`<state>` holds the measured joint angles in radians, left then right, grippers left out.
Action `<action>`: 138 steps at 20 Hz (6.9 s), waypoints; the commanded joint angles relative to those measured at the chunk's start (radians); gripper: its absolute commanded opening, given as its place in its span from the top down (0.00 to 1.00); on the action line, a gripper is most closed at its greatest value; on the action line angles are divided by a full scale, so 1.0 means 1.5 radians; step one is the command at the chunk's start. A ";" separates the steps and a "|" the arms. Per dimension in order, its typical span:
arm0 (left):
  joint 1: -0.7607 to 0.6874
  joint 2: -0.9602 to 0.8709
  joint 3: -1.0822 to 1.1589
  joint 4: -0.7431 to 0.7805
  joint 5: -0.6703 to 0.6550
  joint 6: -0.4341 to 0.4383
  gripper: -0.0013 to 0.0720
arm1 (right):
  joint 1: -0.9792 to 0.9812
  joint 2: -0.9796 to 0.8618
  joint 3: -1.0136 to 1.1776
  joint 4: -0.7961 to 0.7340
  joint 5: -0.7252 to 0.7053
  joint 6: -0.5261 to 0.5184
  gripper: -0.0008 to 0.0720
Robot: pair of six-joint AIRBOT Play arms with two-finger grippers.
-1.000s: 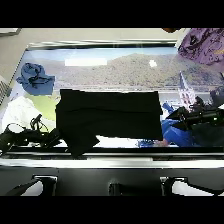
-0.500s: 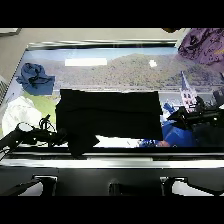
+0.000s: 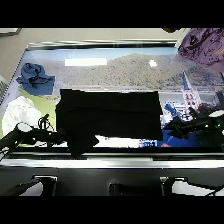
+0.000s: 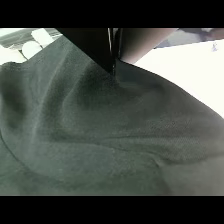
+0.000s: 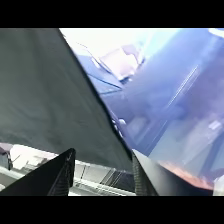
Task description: Fold the clothes and pants, and hang the long-sleeved shirts on hangers.
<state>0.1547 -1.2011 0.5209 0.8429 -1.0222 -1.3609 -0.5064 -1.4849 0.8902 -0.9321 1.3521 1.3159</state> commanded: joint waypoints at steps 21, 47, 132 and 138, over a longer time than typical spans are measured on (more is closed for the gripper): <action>0.089 0.098 0.056 0.114 -0.113 -0.049 0.96 | 0.001 0.115 -0.125 -0.018 0.008 -0.009 0.95; 0.015 -0.199 0.480 0.194 -0.093 -0.025 0.96 | 0.151 0.080 0.063 -0.085 -0.212 0.076 0.95; -0.618 -0.690 0.965 -0.278 0.170 -0.110 0.96 | 0.182 0.116 0.541 -0.313 0.204 0.348 0.95; -0.501 -0.623 0.965 -0.181 -0.050 -0.072 0.96 | 0.183 0.112 0.541 -0.195 0.142 0.349 0.95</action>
<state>-0.6724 -2.1830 1.9633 0.4721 -0.9390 -1.4830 -0.2337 -1.3132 1.7008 -1.3254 1.6096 1.8336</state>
